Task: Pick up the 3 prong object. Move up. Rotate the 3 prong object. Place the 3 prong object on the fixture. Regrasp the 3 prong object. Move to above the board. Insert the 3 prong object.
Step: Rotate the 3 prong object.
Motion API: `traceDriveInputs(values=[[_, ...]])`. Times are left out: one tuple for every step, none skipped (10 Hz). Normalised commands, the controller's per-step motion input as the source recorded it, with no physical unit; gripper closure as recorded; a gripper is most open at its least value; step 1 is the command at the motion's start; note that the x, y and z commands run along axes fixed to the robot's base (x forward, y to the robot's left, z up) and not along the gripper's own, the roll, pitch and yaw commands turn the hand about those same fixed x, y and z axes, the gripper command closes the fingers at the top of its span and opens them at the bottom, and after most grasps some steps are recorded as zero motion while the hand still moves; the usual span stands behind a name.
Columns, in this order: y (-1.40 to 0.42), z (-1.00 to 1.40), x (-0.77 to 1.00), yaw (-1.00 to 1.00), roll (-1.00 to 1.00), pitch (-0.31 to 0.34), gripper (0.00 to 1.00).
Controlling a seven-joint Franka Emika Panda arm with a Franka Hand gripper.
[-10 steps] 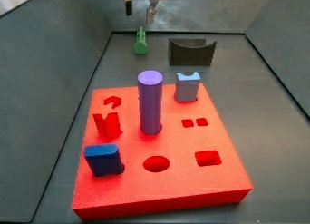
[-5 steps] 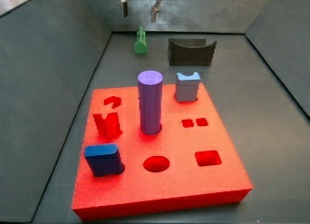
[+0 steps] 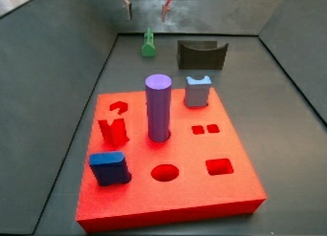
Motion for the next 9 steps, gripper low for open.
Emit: traceDriveInputs(values=[[0.0,-0.04,0.02,0.28,0.01,-0.009,0.0],[0.0,-1.0,0.0,0.0,0.0,0.0,0.0],[0.0,-1.0,0.01,-0.05,0.0,-0.008,0.0],[0.0,-1.0,0.01,-0.05,0.0,-0.027,0.0],[0.0,-1.0,0.02,-0.04,-0.02,-0.037,0.0],[0.0,-1.0,0.02,-0.04,-0.03,-0.043,0.0],[0.0,-1.0,0.03,-0.03,-0.05,-0.046,0.0],[0.01,-1.0,0.04,-0.02,-0.06,-0.048,0.0],[0.01,-0.86,0.05,-0.01,-0.08,-0.051,0.0]])
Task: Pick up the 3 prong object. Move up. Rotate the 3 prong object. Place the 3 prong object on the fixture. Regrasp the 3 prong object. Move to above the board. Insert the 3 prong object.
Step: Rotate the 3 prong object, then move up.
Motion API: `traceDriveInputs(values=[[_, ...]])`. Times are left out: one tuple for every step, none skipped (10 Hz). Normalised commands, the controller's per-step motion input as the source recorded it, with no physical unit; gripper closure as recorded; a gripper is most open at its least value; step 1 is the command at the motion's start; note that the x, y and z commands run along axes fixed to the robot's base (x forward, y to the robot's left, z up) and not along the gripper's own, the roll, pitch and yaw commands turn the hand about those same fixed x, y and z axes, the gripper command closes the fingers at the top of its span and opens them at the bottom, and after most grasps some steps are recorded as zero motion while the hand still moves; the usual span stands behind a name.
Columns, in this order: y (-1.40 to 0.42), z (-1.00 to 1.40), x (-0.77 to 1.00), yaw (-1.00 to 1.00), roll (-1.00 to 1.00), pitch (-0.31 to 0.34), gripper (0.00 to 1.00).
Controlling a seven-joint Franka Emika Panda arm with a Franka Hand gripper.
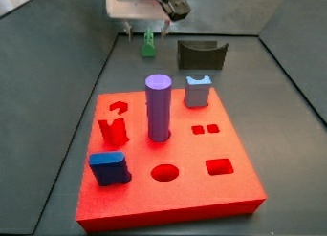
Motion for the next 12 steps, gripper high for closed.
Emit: traceDriveInputs(values=[[0.01,-0.77,0.05,-0.01,-0.09,-0.052,0.0],[0.01,-0.6,0.04,0.0,-0.1,-0.06,0.0],[0.01,-0.44,0.04,0.0,-0.11,-0.067,0.0],[0.01,-0.33,0.04,0.01,-0.12,-0.069,0.0],[0.01,-0.18,0.03,0.01,-0.13,-0.072,0.0],[0.0,0.0,0.0,0.0,0.0,0.0,1.0],[0.0,0.83,0.0,0.0,0.0,0.0,1.0],[0.0,0.81,-0.01,0.0,0.0,0.011,1.0],[0.0,0.75,-0.03,0.0,0.0,0.021,1.0],[0.0,0.53,-0.02,-0.01,0.02,0.037,1.0],[0.01,0.38,-0.02,-0.01,0.03,0.046,1.0],[0.01,0.22,-0.02,-0.01,0.04,0.051,1.0]])
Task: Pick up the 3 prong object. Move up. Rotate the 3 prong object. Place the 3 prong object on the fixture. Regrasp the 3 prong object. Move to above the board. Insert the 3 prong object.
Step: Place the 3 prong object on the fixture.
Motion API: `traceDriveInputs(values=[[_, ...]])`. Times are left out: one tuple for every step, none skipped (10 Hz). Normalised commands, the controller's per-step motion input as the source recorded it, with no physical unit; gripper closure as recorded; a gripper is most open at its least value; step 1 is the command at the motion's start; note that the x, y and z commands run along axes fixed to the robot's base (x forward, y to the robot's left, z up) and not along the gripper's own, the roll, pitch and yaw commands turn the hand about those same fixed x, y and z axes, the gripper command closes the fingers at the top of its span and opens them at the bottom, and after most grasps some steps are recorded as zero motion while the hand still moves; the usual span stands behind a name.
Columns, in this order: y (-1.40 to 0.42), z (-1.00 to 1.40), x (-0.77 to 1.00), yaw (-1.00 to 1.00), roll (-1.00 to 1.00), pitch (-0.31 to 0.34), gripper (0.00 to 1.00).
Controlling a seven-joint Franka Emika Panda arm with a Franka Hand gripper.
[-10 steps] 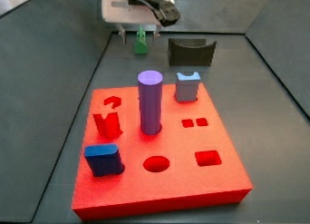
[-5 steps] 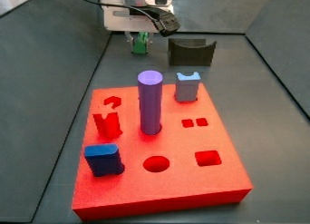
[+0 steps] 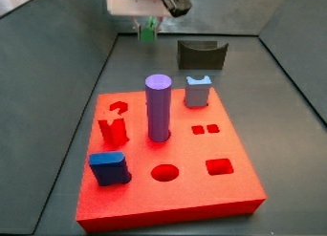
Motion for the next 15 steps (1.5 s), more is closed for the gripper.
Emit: traceDriveInputs(values=[[0.0,1.0,0.0,0.0,0.0,0.0,1.0],[0.0,1.0,0.0,0.0,0.0,0.004,1.0],[0.0,1.0,-0.01,0.0,0.01,0.026,1.0],[0.0,1.0,-0.01,0.0,0.02,0.028,1.0],[0.0,1.0,-0.02,-0.01,0.04,0.033,1.0],[0.01,1.0,-0.02,-0.01,0.05,0.037,1.0],[0.01,1.0,-0.03,-0.01,0.06,0.043,1.0],[0.01,1.0,-0.03,-0.01,0.07,0.049,1.0],[0.01,0.82,-0.03,-0.01,0.09,0.059,1.0],[0.0,0.66,-0.02,0.0,0.09,0.066,1.0],[0.0,0.45,-0.01,0.01,0.1,0.078,1.0],[0.01,0.34,0.0,0.02,0.1,0.087,1.0],[-0.61,0.03,1.0,0.22,-0.07,-0.297,1.0],[-0.61,0.0,1.0,0.22,-0.08,-0.283,1.0],[-0.54,-0.02,1.0,0.16,-0.09,-0.224,1.0]])
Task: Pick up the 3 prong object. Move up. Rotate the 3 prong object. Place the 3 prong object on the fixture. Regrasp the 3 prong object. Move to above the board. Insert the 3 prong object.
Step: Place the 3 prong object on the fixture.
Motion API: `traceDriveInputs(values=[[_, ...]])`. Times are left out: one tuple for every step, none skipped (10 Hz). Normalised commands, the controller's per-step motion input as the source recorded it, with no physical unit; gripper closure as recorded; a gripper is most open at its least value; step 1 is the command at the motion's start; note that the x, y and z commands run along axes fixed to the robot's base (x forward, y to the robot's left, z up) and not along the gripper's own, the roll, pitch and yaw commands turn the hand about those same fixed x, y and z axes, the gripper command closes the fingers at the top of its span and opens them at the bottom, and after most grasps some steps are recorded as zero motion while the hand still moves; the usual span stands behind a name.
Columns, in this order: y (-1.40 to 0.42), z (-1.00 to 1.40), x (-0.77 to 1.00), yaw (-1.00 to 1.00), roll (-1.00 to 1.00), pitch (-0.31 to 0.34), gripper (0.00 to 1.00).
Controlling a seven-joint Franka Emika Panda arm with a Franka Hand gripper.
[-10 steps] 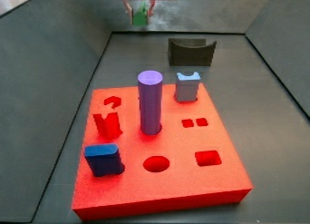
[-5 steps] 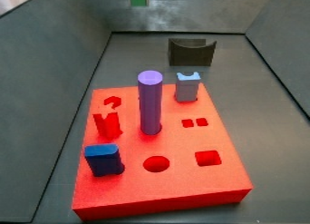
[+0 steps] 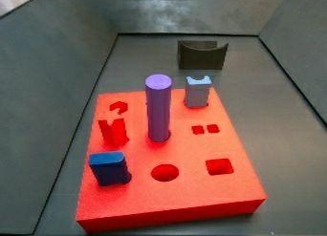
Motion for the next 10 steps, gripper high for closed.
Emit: traceDriveInputs(values=[[-0.48,-0.01,1.0,0.11,-0.1,-0.146,1.0],[-0.42,-0.01,1.0,0.06,-0.1,-0.061,1.0],[-0.38,-0.02,1.0,0.05,-0.1,-0.03,1.0],[-0.34,-0.02,1.0,0.04,-0.09,-0.015,1.0],[-0.29,-0.03,1.0,0.03,-0.08,0.003,1.0],[-0.24,-0.03,1.0,0.02,-0.07,0.022,1.0],[-0.22,-0.02,1.0,0.02,-0.07,0.031,1.0],[-0.17,-0.02,1.0,0.02,-0.06,0.049,1.0],[-0.13,-0.02,1.0,0.02,-0.05,0.069,1.0],[-0.11,-0.02,0.98,0.03,-0.04,0.084,1.0]])
